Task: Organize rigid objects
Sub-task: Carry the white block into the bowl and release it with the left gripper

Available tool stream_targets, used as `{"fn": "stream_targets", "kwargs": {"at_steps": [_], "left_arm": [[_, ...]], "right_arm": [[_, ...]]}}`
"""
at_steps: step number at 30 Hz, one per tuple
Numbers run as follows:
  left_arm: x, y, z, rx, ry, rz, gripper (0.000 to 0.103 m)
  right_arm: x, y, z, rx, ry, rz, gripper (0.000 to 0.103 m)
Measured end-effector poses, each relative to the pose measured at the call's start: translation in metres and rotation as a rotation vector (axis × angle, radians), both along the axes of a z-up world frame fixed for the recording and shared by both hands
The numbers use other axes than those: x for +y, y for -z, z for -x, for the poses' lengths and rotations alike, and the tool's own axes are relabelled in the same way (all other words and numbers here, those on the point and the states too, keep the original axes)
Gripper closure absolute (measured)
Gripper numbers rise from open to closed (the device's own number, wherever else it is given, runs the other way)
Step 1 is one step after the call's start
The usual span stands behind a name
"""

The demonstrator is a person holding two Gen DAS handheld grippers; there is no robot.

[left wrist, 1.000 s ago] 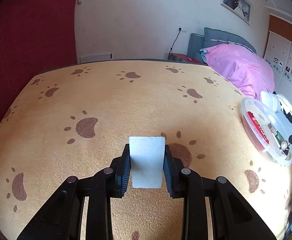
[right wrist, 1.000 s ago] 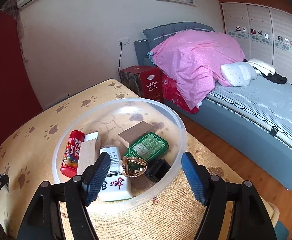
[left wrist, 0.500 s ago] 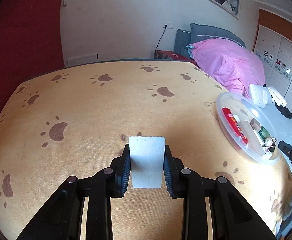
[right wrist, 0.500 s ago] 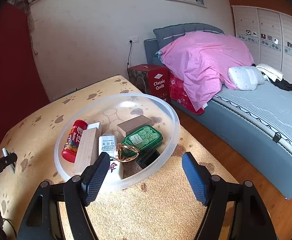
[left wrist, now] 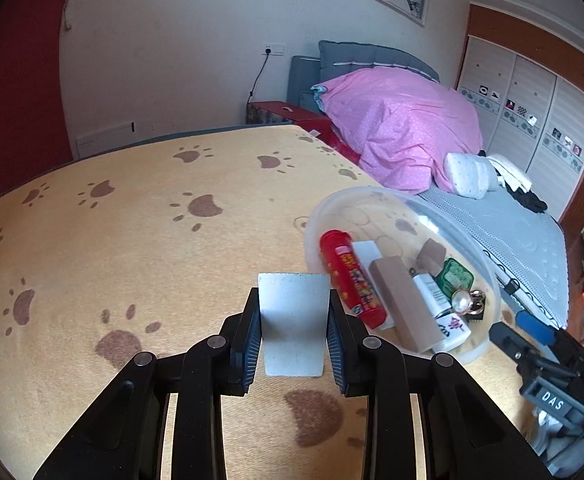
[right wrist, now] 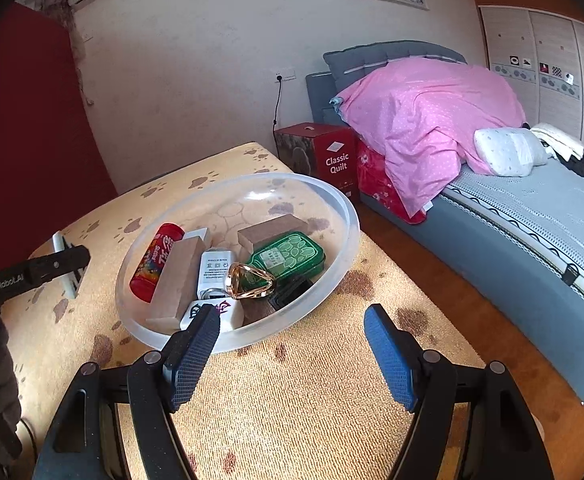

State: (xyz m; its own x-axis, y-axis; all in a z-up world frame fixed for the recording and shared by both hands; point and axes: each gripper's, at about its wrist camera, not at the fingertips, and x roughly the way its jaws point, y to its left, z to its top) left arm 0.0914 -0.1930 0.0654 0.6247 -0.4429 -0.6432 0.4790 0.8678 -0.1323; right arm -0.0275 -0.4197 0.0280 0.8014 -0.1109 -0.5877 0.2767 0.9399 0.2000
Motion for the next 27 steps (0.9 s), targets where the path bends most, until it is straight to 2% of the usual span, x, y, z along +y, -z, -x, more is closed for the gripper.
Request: {"fn": "stream_targets", "kwargs": {"at_steps": [7,12,23,24,26,27], "left_arm": [[-0.043,-0.010,-0.002,-0.010,0.065,0.014,0.073],[-0.069,-0.009,-0.004,0.001,0.094,0.018,0.073],[-0.097,-0.003,-0.005,0.018,0.164,0.034,0.072],[-0.098,-0.003,-0.004,0.013,0.171,0.032,0.070],[-0.099,-0.003,-0.002,0.009,0.169,0.030,0.042],[-0.097,-0.003,-0.001,0.000,0.158,0.034,0.039]], "right_arm": [[-0.011,0.004,0.002,-0.010,-0.011,-0.075,0.021],[-0.012,0.007,0.001,-0.004,-0.021,-0.094,0.020],[-0.014,0.009,0.001,-0.002,-0.030,-0.118,0.020],[-0.014,0.009,0.001,-0.001,-0.031,-0.119,0.019],[-0.014,0.009,0.001,-0.001,-0.031,-0.120,0.019],[-0.014,0.009,0.001,-0.002,-0.031,-0.121,0.019]]}}
